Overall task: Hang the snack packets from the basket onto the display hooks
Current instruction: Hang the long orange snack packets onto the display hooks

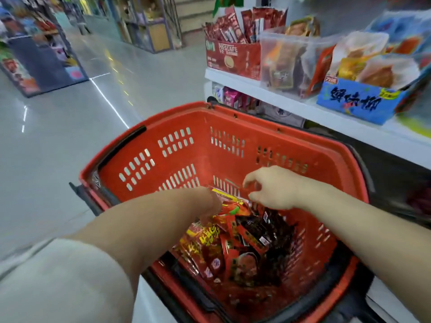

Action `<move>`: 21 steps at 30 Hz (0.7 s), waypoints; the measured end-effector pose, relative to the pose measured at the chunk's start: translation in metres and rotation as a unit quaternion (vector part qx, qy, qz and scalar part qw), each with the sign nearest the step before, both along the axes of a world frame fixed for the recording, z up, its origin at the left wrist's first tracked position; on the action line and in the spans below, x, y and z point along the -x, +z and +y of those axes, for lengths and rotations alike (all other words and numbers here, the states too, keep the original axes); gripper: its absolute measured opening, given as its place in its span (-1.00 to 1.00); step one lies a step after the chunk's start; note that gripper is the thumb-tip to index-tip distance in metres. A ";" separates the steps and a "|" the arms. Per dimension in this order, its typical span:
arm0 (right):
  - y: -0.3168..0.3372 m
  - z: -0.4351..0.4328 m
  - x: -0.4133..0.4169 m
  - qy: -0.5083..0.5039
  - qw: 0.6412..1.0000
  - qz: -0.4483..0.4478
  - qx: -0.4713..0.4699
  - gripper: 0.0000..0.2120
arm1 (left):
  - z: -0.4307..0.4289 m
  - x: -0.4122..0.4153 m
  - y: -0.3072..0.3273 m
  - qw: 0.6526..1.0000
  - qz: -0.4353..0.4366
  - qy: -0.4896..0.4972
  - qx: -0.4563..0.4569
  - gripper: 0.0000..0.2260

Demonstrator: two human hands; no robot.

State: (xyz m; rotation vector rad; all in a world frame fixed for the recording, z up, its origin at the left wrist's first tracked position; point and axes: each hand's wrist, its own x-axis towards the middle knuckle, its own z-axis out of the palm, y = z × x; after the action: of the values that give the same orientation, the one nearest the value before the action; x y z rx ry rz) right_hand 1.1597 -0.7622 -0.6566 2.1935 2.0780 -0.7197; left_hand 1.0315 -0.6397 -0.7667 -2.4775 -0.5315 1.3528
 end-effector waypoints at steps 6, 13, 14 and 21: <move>-0.014 0.001 -0.009 -0.128 0.981 0.146 -0.028 -0.72 | 0.024 0.004 0.018 0.991 -0.131 0.030 0.003 -0.81; -0.009 0.004 -0.015 -0.257 0.909 0.327 -0.028 -0.37 | 0.049 0.015 0.121 0.810 -0.485 0.318 0.083 -0.81; -0.008 0.003 -0.013 -0.240 0.900 0.364 -0.006 -0.17 | 0.043 0.017 0.129 0.756 -0.527 0.362 0.142 -0.82; -0.011 0.005 -0.004 -0.156 0.927 0.298 -0.167 -0.31 | -0.003 0.010 0.140 0.466 -0.527 0.443 0.557 -0.78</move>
State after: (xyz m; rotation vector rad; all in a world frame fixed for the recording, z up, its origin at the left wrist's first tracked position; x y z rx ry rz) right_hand 1.1640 -0.7574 -0.6678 2.8180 2.2520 -1.2846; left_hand 1.0216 -0.6430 -0.6263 -4.3290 -1.8655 -0.4847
